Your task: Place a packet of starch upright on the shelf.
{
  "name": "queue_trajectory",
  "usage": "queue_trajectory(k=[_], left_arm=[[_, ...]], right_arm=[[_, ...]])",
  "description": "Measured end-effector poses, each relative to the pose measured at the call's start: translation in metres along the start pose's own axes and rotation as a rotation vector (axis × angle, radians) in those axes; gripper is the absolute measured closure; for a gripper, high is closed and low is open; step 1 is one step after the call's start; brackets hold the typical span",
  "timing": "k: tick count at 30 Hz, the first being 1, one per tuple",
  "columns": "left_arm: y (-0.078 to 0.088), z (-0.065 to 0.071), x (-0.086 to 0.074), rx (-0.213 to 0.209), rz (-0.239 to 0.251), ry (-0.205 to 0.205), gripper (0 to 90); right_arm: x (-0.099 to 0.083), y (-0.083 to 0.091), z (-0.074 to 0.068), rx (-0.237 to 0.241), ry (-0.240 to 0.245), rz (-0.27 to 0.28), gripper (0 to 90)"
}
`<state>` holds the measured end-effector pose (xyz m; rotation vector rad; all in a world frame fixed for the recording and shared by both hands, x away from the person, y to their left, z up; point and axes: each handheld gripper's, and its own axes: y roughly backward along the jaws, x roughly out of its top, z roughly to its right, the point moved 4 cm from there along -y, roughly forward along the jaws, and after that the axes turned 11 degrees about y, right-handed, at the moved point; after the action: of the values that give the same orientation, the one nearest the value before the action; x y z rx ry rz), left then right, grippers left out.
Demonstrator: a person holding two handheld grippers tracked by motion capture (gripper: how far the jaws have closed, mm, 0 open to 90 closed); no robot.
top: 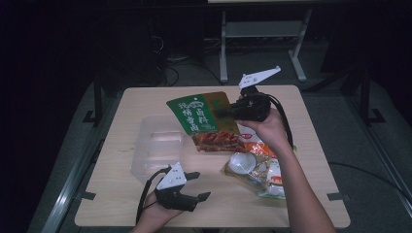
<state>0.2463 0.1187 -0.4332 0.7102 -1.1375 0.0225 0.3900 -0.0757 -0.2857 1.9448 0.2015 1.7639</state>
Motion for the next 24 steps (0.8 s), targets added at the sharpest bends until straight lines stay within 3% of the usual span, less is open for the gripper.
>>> queue_trajectory(k=[9, 16, 24], left_arm=[[-0.001, 0.004, -0.002, -0.01, -0.008, -0.011, 29.2], [0.002, -0.003, -0.001, -0.012, 0.01, 0.022, 29.0], [0.001, -0.005, -0.001, -0.007, 0.005, 0.023, 29.0]], right_arm=[[0.02, -0.018, 0.008, 0.012, 0.009, 0.02, 89.8], [0.039, -0.038, 0.018, 0.032, 0.021, 0.025, 89.8], [0.053, -0.06, 0.028, 0.046, 0.024, 0.033, 89.8]])
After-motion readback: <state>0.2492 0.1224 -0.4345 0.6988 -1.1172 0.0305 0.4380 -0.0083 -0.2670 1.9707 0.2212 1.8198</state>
